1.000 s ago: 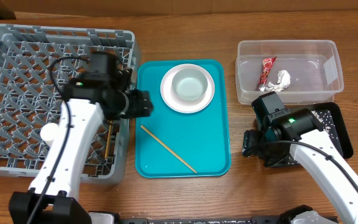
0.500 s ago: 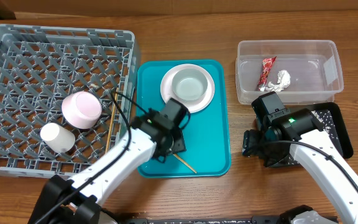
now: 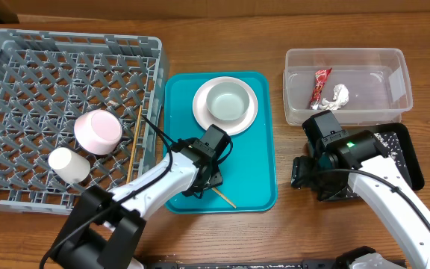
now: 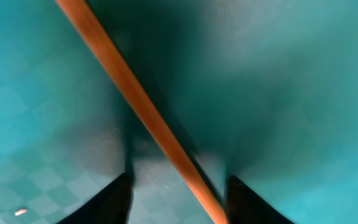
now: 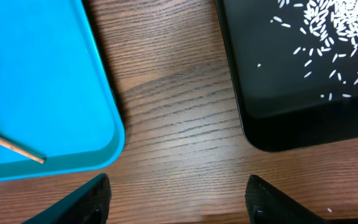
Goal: Sort waste into correct bins and load items into the dishwasher
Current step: 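Grasp the second wooden chopstick on the tray with the left gripper, then carry the second chopstick into the dish rack and release it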
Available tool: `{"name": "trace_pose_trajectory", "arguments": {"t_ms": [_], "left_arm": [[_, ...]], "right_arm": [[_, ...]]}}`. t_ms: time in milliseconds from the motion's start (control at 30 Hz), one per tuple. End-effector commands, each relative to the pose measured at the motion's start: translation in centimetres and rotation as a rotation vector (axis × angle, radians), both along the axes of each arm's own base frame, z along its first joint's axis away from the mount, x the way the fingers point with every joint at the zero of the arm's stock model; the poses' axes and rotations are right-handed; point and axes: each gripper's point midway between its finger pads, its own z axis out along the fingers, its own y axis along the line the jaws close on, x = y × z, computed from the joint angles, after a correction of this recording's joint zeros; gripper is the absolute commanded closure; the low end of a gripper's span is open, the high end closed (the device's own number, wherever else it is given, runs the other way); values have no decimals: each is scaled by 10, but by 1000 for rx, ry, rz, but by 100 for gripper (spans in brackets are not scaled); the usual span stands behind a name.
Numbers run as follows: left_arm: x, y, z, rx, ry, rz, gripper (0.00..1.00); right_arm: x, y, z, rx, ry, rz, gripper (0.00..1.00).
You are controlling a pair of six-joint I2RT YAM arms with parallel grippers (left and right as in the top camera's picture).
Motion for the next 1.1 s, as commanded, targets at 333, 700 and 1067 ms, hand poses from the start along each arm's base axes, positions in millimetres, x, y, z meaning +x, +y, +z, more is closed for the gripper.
{"name": "trace_pose_trajectory", "arguments": {"t_ms": [333,700,1067], "left_arm": [[53,2,53,-43,-119,-5,96],[100,64,169,131,-294,-361,95],[115,117,158,243,-263,-612,96]], "right_arm": [[-3,-2,2,-5,13,4,29],[-2,-1,2,-4,12,4,29],[-3,-1,2,-4,12,4,29]]}}
